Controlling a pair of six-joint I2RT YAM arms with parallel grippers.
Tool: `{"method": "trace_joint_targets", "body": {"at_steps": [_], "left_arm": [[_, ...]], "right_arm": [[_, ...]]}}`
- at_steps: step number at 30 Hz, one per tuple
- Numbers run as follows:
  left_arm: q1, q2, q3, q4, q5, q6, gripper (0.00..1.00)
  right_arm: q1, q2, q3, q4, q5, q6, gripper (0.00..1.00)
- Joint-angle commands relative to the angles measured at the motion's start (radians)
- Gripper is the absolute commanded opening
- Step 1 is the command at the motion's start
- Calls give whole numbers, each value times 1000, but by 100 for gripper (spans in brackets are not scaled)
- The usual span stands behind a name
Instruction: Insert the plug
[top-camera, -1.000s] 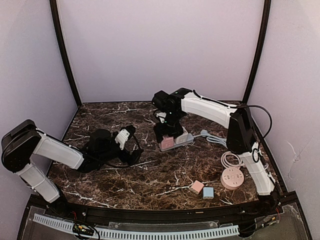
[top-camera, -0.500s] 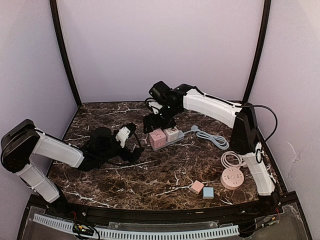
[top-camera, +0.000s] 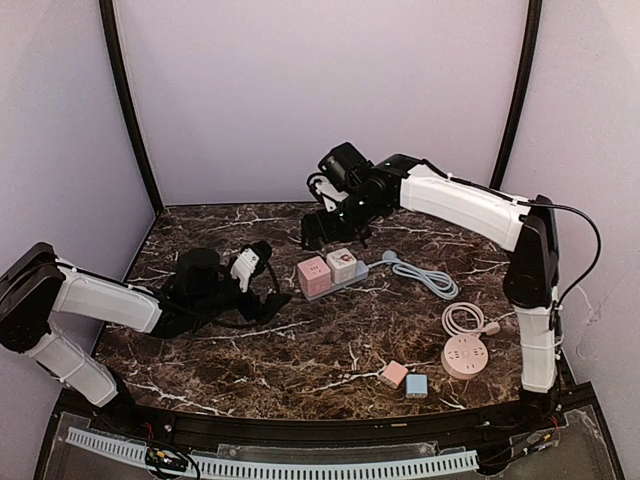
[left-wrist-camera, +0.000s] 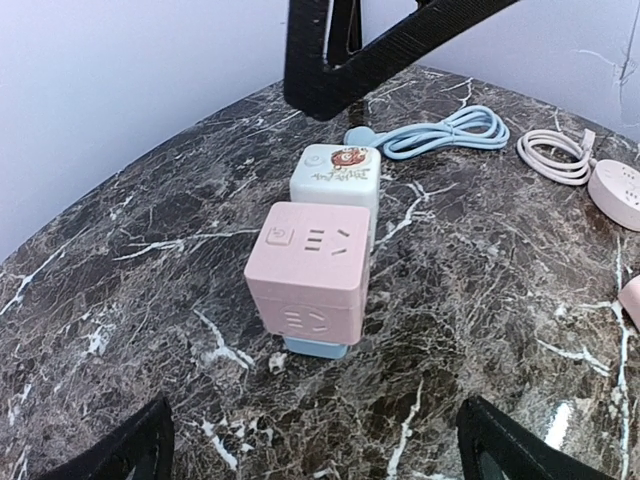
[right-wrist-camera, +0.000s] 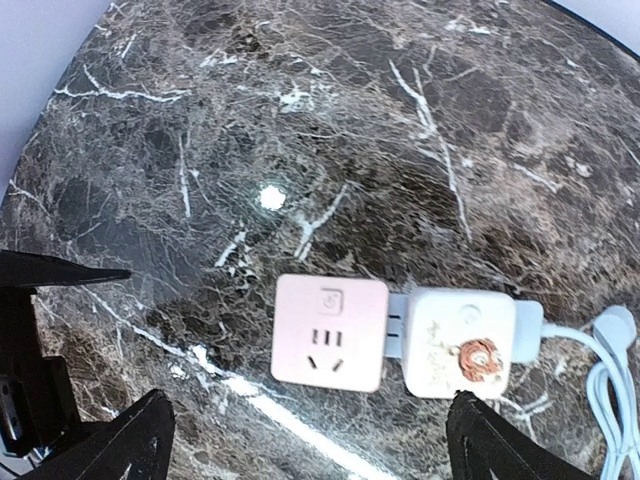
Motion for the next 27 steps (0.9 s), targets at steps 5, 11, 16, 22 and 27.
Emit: {"method": "trace_joint_targets", "body": {"at_steps": [5,11,16,22,27], "left_arm": [[-3,-41,27,-43,180,-73,99],[-28,-36,22,-46,212,-88,99],[-50,-32,26,-54,226,-89,99],[-90,-25,37,-84,209,-80,99],[-130,-22,40,-93,181,-78,99]], "right_arm": [[10,-257,-311,39,190,81,93],[7,-419,-543,33,243,147,94],[4,-490,-655,7,298,189,93],[-3,-549,-766,5,318,235,93],[-28,-582,-850,-6,322,272,94]]}}
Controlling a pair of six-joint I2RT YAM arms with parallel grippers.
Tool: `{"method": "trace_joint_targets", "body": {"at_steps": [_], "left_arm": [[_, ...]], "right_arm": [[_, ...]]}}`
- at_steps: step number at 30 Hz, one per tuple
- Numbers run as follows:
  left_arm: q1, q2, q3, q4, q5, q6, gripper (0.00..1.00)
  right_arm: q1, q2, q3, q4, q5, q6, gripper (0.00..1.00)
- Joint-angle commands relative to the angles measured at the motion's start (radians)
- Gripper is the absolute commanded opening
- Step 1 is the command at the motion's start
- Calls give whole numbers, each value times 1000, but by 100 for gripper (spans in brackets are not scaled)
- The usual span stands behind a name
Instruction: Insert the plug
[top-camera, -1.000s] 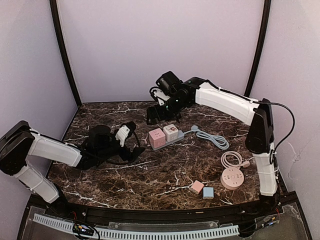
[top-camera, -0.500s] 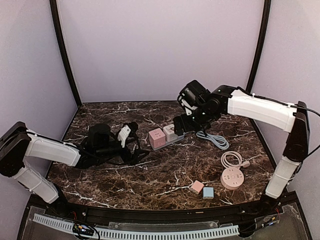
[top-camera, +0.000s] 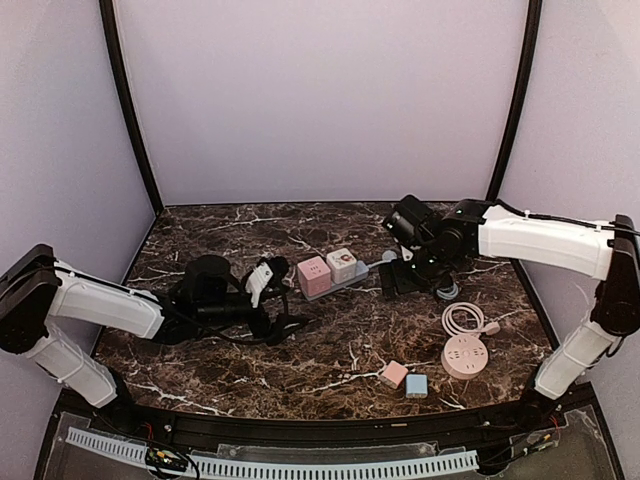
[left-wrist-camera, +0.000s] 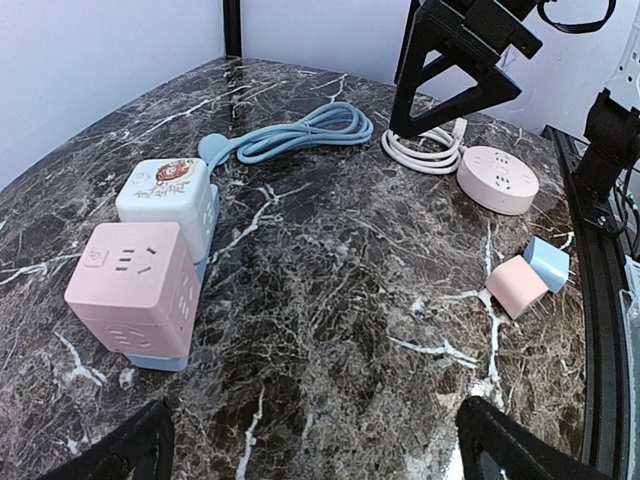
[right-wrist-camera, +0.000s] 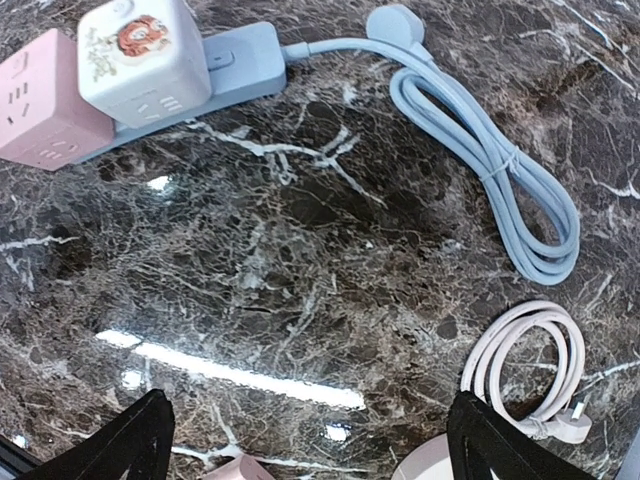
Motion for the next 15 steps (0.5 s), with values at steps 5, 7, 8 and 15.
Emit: {"method": "trace_joint_targets", "body": {"at_steps": [5,7,8,15], "left_arm": [[-60,0,28,-41,-32,-9,99],[-66,1,27,-39,-34,-14,99],[-67,3,27,-37,-33,-17,99],[-76,43,49,-29,-21,-27,98]], "right_arm": [[-90,-74,-107,-17,21,55,99],[-119,-75,-127,-15,29,66,99],[-131,-72,-136,-13,44,76,99],[-256,-43,-230,54,4,60,99]]}}
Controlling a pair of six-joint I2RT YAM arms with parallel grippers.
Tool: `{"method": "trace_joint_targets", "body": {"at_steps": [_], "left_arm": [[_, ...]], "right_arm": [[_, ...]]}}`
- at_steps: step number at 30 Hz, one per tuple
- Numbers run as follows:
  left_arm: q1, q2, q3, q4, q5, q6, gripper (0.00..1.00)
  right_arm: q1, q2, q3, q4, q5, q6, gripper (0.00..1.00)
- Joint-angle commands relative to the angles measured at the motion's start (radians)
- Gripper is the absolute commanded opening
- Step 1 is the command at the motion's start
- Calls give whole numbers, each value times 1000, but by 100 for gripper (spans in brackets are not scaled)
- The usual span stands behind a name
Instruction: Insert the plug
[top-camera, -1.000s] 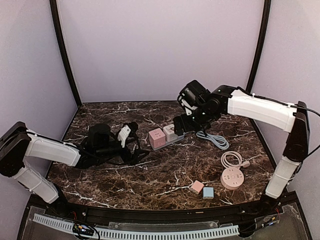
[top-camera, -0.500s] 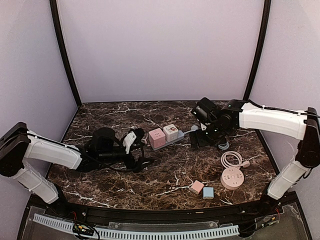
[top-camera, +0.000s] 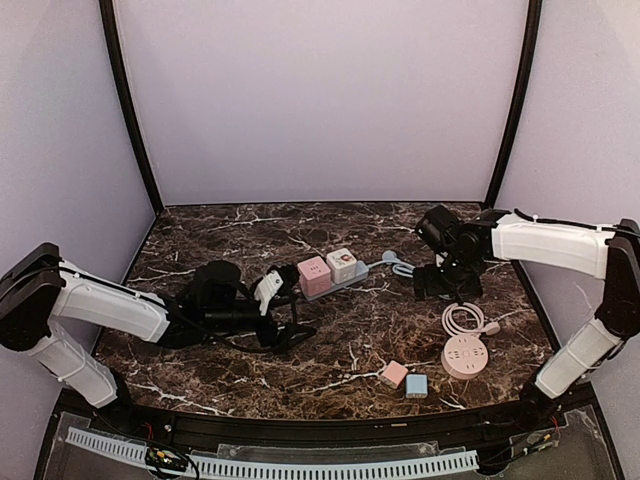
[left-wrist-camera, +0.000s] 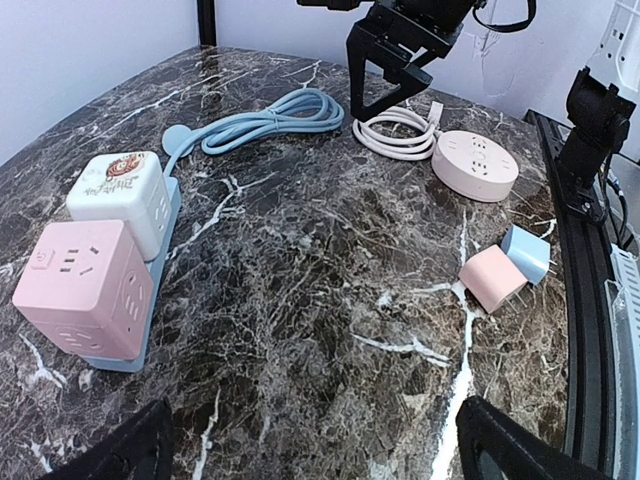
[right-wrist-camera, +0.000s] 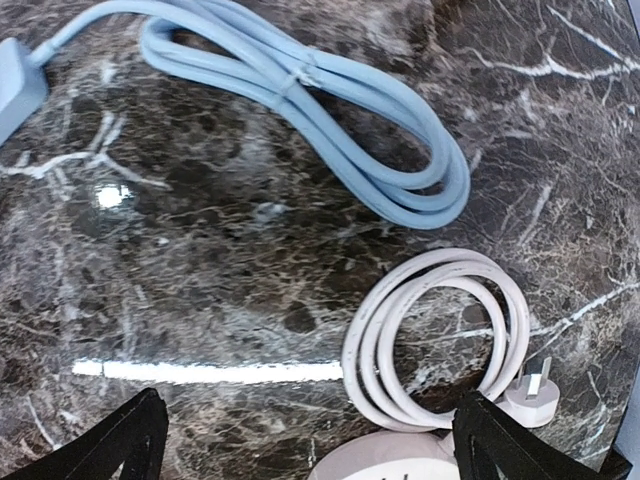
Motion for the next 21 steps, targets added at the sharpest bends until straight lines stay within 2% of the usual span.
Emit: {"method": "trace_joint_targets", "body": {"at_steps": [1,13,18,21], "left_arm": [[-5,27,37,-12,5,-14,98],[-5,25,71,-39,11,-2,98],[-5,35,72,-40,6,-2,98],[-5,39,73,-40,-2,-1,98]], "right_arm": [[-81,7,-63,55,-22,-2,99],[-183,24,-141,172,-163,-52,99],[-192,86,-145,200,-196,-60,91],[-191,110,-149,192,-153,-34,90]]}}
